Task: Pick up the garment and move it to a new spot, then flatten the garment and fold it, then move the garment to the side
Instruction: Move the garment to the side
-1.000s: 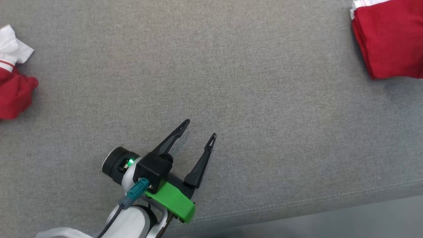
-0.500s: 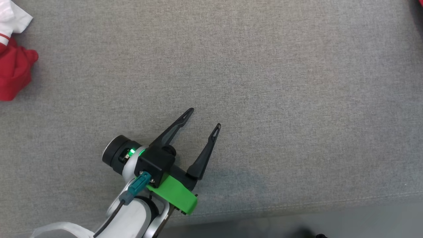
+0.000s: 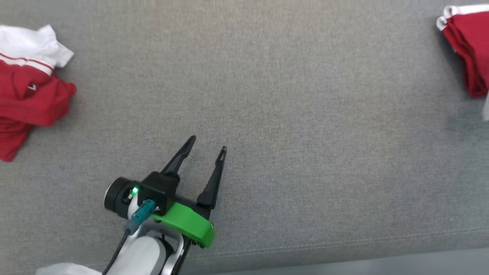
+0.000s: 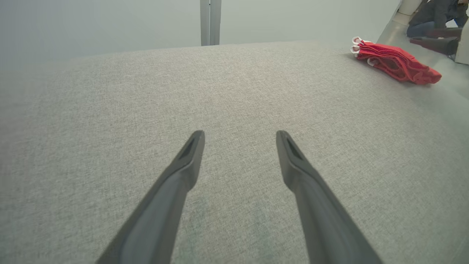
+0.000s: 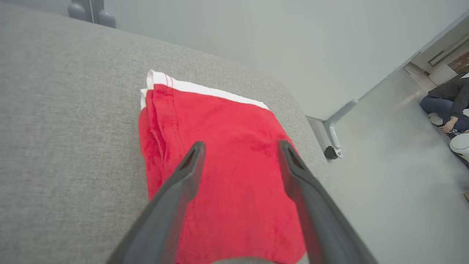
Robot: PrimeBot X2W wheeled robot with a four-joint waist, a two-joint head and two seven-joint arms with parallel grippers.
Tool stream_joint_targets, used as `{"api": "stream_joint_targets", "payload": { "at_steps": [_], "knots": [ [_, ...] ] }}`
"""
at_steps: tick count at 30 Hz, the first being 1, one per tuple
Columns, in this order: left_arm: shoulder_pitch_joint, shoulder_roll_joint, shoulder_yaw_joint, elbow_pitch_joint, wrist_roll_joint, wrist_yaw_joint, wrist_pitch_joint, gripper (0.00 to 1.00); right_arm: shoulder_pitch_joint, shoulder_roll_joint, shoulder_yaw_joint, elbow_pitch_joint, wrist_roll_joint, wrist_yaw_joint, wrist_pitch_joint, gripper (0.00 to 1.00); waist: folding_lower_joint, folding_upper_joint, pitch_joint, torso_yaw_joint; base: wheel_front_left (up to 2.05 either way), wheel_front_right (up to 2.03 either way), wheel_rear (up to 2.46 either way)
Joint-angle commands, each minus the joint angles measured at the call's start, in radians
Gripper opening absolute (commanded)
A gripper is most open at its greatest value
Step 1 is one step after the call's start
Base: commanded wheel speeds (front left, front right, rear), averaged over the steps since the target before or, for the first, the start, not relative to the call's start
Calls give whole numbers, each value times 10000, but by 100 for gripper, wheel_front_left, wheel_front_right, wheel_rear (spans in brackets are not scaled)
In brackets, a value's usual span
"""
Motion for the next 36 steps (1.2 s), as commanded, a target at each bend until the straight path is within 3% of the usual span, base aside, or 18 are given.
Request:
{"api": "stream_joint_targets", "payload": {
  "at_steps": [1,13,22,29,36],
  "knots": [
    [320,-99,97,136,-293,100,0,100,309,184,-79,-75,317,-18,-149,100,0,0,-1163,-18,0,0,0],
    [1404,-423,1635,1212,-1696,1091,-702,100,2629,1780,161,-1926,3019,-17,-673,100,0,0,-3300,-48,0,0,0],
    [1852,-357,2539,1596,-2351,1327,-1139,100,4633,3180,-96,-4016,4854,-12,-533,100,0,0,-4134,110,0,0,0],
    [2022,-218,2941,1838,-2594,1256,-1295,100,5711,3773,109,-5196,5610,-10,-261,100,0,0,-4285,242,0,0,0],
    [2405,209,2967,1976,-2185,622,-1504,100,6823,3957,1671,-6172,5910,-10,356,100,0,0,-4398,475,0,0,0]
  ]
}}
